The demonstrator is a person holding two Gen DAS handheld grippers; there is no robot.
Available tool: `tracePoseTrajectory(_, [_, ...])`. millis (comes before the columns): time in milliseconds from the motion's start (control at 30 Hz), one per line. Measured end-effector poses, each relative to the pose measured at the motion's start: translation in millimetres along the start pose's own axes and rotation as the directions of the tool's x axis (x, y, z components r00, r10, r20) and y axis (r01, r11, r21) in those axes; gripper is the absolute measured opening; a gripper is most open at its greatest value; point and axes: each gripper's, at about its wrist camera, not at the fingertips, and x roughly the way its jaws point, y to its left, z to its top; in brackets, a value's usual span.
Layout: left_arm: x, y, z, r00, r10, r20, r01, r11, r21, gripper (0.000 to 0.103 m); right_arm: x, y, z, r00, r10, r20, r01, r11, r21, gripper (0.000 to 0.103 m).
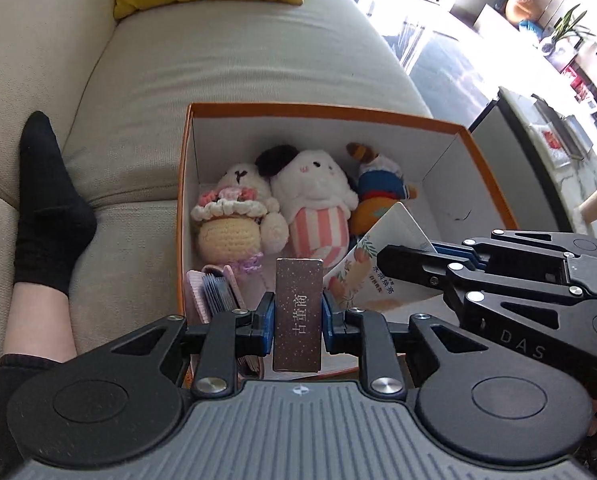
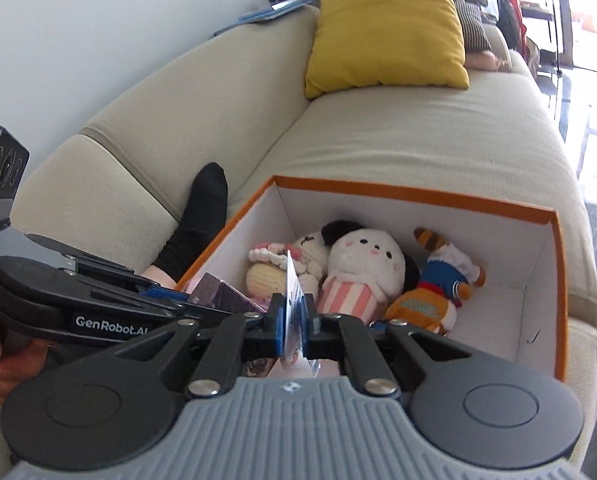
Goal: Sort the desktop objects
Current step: 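Lower the brown card and card deck into the orange box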
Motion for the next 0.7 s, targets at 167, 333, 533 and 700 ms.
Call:
tracePoseTrajectory(167, [14.1,1.5,2.6,0.997,0.061,-0.044,-0.061,0.998,0.014,0.026,24.6,-6.1,-7.1,0.999,0.035,-0.034,-0.033,0.998,0.062,0.008])
tracePoseTrajectory(333, [18.4,5.0,2.4,0.992,0.116,-0.047,-0.115,0.993,0.010,0.026,36.9,-6.7,-9.7,0.997,0.056,-0.056,-0.049,0.993,0.109,0.008])
tracePoseTrajectory(533, [17.7,11.0,0.2,0.995,0.088,-0.044,-0.089,0.996,-0.024,0.026,41.0,-5.6,-12.5,0.997,0.039,-0.072,-0.029,0.991,0.130,0.008])
tracePoseTrajectory(700, [7.2,15.1,0.5,0.999,0.044,-0.018,-0.044,0.998,-0.032,0.027,42.2,2.5,-13.4,0.998,-0.002,-0.060,0.008,0.995,0.104,0.009])
